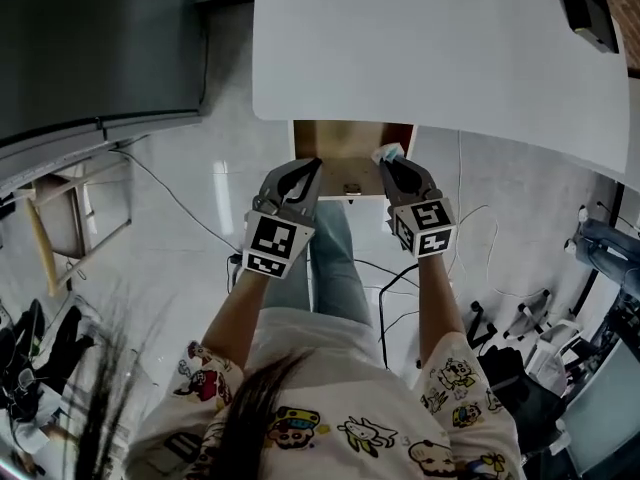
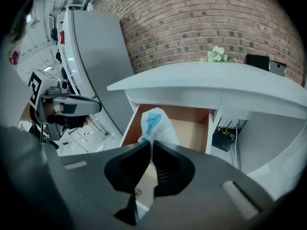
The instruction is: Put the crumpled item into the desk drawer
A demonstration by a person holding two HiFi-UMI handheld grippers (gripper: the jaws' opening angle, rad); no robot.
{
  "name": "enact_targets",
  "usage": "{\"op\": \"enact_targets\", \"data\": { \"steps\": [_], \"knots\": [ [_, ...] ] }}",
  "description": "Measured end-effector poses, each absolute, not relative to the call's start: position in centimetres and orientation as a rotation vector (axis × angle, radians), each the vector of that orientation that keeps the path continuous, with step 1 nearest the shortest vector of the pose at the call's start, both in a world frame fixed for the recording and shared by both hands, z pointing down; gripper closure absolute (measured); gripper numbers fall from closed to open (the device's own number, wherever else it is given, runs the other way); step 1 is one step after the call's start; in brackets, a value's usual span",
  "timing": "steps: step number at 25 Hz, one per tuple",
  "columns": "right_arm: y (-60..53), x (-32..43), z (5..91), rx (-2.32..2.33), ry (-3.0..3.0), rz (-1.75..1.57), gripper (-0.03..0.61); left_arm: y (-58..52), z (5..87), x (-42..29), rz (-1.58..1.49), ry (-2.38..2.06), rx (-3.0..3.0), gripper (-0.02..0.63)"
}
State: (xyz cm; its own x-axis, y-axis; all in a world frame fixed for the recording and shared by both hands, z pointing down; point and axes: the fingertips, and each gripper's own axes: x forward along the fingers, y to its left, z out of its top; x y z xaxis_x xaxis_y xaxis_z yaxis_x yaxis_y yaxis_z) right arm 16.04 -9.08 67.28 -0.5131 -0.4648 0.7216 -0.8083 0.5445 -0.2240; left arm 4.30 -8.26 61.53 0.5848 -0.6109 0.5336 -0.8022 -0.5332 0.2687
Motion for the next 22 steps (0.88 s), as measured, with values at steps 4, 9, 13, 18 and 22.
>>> {"op": "enact_targets", "data": {
  "steps": [4,9,13,18,22],
  "knots": [
    [-9.0,16.0,71.4,0.937,-2.143,0.742,0.555,-8.1,65.3,5.0,0.568,-1.091,2.302,0.614],
    [-9.0,15.8,75.8,0.842,-2.083,0.761,0.554,-7.8,68.9,5.6,0.612,-1.053,2.279,0.614],
    [-8.6,15.5,78.4,0.764,-2.051,0.783,0.554,-7.4,71.0,6.1,0.645,-1.02,2.265,0.614],
    [-7.6,15.2,81.6,0.676,-1.979,0.827,0.552,-6.9,73.0,5.9,0.672,-1.007,2.241,0.614],
    [-7.5,15.0,83.6,0.617,-1.939,0.856,0.551,-6.8,74.2,5.7,0.696,-1.004,2.217,0.614]
  ]
}}
